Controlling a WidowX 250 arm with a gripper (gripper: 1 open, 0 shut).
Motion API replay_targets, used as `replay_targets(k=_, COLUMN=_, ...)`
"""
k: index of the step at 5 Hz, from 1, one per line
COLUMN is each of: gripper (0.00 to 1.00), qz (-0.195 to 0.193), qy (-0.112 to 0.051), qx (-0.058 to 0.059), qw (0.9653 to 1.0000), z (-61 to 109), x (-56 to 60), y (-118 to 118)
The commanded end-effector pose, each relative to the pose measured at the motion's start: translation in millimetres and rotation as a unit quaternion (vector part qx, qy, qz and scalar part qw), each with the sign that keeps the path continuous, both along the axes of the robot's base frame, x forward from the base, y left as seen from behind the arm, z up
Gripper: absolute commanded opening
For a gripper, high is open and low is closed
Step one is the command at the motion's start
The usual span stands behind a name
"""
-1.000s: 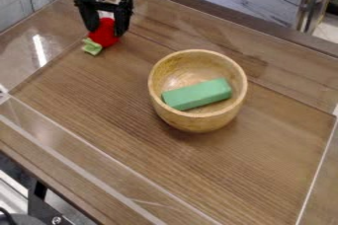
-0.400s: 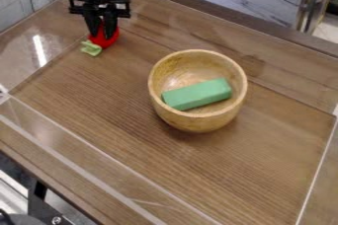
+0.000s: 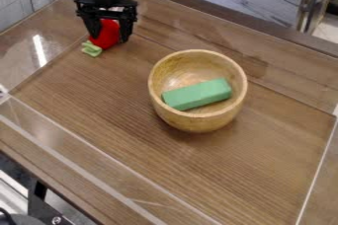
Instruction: Move the red fruit to the right
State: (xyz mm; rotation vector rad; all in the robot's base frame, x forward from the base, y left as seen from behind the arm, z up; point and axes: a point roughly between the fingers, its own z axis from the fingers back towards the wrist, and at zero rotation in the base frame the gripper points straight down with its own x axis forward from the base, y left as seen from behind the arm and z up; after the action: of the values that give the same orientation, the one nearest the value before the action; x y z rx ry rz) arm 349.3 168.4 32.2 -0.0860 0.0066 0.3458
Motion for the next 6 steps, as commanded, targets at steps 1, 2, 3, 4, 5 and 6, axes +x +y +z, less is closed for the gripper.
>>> replay_targets(k=1, gripper=1.0, qz=0.01, qy=-0.016, qx=-0.008, qw=0.9998, z=22.7, x=7.6, y=-10.4)
replay_targets(k=2, gripper=1.0, qz=0.028, qy=-0.018, qx=-0.016, qw=0.9993, z=32.9, x=12.1, y=-9.1)
replay_targets(k=3, gripper=1.0, qz=0.041, qy=-0.019, qx=-0.019, qw=0.9988, z=41.2, x=16.5, y=-7.5)
replay_targets(k=4, gripper=1.0, qz=0.007, qy=-0.016, qx=-0.019, qw=0.9997, z=26.7, x=15.0, y=-4.1)
replay_targets(k=5, gripper=1.0, qz=-0.028, qy=-0.014, qx=-0.021, qw=0.9993, z=15.0, x=13.2, y=-1.4)
replay_targets(k=6, gripper=1.0, qz=-0.011, qy=-0.018, qx=-0.024, qw=0.9995, z=11.4, x=13.7, y=-3.4)
